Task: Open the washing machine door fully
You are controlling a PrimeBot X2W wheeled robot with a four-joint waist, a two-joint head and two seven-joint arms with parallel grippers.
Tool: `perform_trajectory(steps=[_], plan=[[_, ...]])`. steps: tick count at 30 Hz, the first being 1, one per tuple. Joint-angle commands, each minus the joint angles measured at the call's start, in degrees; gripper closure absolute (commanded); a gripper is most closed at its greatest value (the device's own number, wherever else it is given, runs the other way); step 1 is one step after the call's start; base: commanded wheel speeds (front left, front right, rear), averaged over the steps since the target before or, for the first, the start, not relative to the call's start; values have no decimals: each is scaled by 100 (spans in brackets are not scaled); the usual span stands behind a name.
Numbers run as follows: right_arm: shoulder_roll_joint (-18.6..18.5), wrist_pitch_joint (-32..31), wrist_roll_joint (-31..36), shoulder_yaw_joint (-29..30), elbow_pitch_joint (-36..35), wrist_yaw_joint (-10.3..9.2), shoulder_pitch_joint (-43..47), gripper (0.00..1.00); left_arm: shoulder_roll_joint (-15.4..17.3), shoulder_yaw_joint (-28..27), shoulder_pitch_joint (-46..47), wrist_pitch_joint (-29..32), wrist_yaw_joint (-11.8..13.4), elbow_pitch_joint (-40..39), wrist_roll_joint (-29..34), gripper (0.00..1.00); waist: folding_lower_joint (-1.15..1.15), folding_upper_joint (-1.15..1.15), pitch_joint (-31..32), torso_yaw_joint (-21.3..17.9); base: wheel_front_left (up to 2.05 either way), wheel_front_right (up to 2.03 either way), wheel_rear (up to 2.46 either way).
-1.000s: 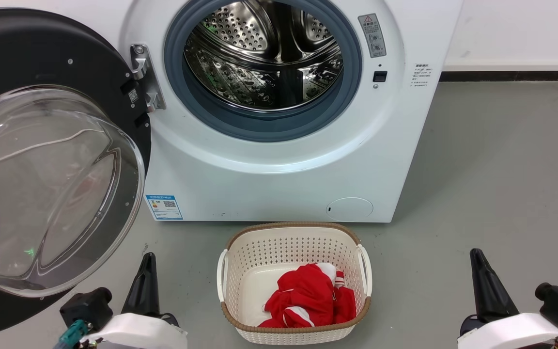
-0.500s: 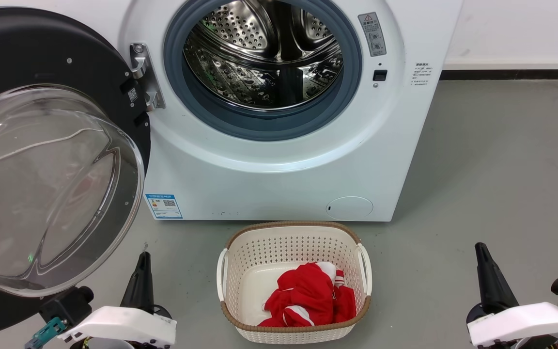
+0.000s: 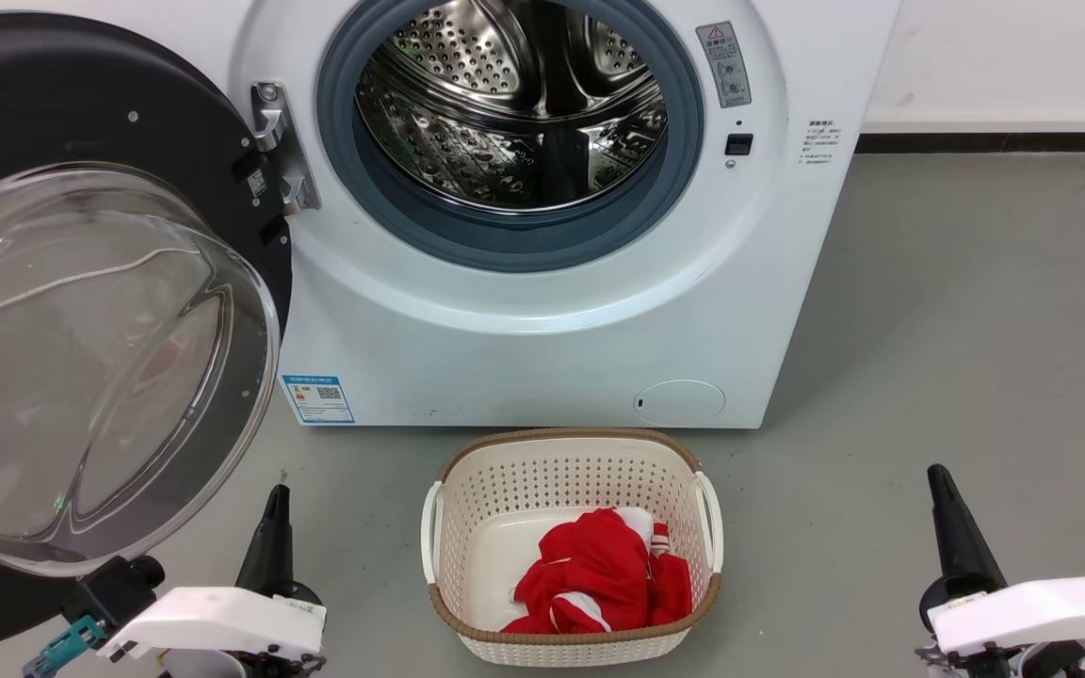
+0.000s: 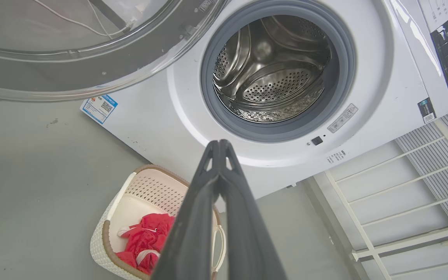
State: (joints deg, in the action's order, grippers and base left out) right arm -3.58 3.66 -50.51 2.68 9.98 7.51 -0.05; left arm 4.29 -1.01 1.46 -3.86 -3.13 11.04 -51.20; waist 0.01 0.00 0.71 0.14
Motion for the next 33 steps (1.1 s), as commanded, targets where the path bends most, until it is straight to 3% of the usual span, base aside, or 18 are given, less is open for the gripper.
perform_trajectory(steps=[1, 33], plan=[[-44, -22, -147, 12, -35, -1, -163, 100, -8, -44, 166, 30, -41, -45, -141, 100, 0, 0, -1, 0, 0, 0, 0], [-45, -476, -2255, 135, 185, -1, -406, 100, -74, -308, 346, 552, -255, 132, -2160, 100, 0, 0, -38, -6, 0, 0, 0]])
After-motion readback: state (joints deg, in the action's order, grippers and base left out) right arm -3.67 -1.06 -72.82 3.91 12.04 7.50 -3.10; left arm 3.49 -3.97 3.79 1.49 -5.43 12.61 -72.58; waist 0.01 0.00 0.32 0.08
